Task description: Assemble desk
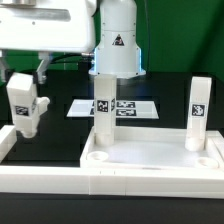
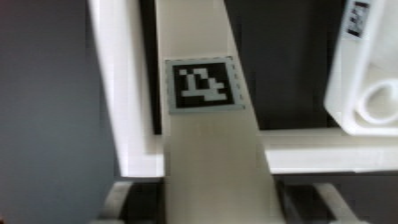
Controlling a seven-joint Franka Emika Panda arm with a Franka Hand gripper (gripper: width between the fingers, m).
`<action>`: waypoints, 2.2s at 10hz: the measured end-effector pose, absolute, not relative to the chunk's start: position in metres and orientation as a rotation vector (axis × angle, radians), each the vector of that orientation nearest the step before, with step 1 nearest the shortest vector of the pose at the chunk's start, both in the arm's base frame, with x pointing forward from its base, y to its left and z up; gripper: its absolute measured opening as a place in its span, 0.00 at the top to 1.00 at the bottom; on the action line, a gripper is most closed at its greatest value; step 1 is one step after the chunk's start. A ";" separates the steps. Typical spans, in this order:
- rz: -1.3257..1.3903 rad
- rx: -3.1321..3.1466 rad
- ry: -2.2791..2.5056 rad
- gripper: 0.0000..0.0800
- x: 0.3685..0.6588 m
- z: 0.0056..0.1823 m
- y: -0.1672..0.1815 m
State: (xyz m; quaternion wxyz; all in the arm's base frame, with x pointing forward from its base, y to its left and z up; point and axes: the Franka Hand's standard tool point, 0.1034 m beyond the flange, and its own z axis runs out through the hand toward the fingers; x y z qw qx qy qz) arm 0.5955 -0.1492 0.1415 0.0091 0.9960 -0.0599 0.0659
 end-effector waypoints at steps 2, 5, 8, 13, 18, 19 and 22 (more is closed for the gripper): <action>0.274 3.119 -0.223 0.63 0.619 0.156 -0.103; 0.297 3.120 -0.169 0.63 0.634 0.166 -0.075; 0.301 3.122 -0.189 0.63 0.634 0.165 -0.069; 0.391 3.170 -0.245 0.63 0.653 0.177 0.035; 0.914 3.054 -0.216 0.63 0.653 0.175 0.057; 0.980 3.045 -0.206 0.63 0.653 0.176 0.069; 0.955 3.067 -0.215 0.63 0.653 0.173 0.078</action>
Offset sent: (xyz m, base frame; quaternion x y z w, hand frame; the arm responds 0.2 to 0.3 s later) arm 0.0372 0.0451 0.0326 -0.0646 -0.0188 -0.0130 0.9977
